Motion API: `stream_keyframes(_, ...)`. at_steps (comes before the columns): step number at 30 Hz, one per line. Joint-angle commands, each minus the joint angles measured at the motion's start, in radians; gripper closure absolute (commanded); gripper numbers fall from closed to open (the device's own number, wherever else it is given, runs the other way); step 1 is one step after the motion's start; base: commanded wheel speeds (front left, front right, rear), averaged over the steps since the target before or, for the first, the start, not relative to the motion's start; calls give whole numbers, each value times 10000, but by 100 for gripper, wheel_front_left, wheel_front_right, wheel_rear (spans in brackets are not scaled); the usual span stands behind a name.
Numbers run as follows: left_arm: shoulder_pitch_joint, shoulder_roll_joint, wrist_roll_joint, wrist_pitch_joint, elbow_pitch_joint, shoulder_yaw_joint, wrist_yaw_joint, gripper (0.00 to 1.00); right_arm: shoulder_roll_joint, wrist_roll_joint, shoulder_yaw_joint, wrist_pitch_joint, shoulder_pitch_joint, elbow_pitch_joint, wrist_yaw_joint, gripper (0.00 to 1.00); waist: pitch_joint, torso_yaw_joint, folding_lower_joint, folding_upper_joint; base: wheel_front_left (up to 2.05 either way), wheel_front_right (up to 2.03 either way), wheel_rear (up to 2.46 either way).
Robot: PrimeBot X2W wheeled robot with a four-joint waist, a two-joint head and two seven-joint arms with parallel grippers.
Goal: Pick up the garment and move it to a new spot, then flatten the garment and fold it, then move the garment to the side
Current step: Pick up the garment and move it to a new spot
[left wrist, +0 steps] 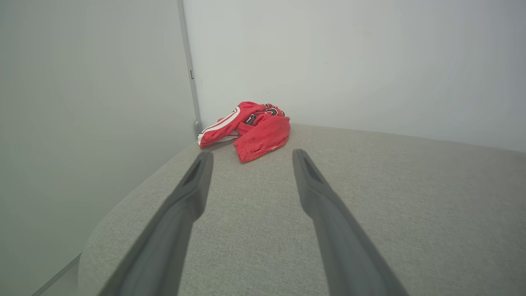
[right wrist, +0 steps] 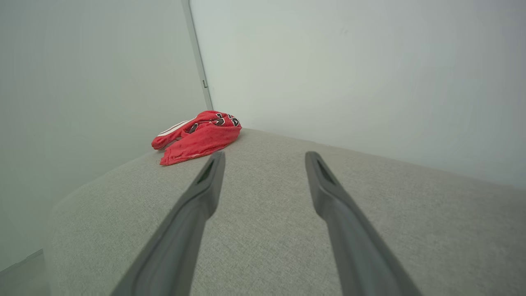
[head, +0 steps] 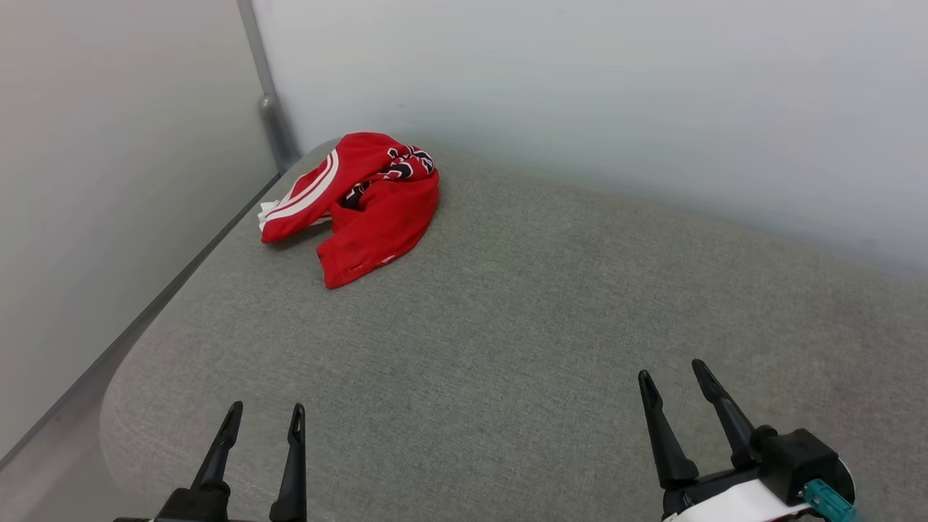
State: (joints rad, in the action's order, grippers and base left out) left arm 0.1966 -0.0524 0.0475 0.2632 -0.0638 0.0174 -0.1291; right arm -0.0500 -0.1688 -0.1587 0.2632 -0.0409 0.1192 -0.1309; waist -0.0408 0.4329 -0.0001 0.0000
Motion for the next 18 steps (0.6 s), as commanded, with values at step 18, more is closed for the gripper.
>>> stream_keyframes(18, -3792, -2254, 1853, 26, 1436, -542, -7, 0, -11, 1907, 276, 25, 2003, -835, 3, 0, 3923, -1625, 1, 0, 0, 0, 0)
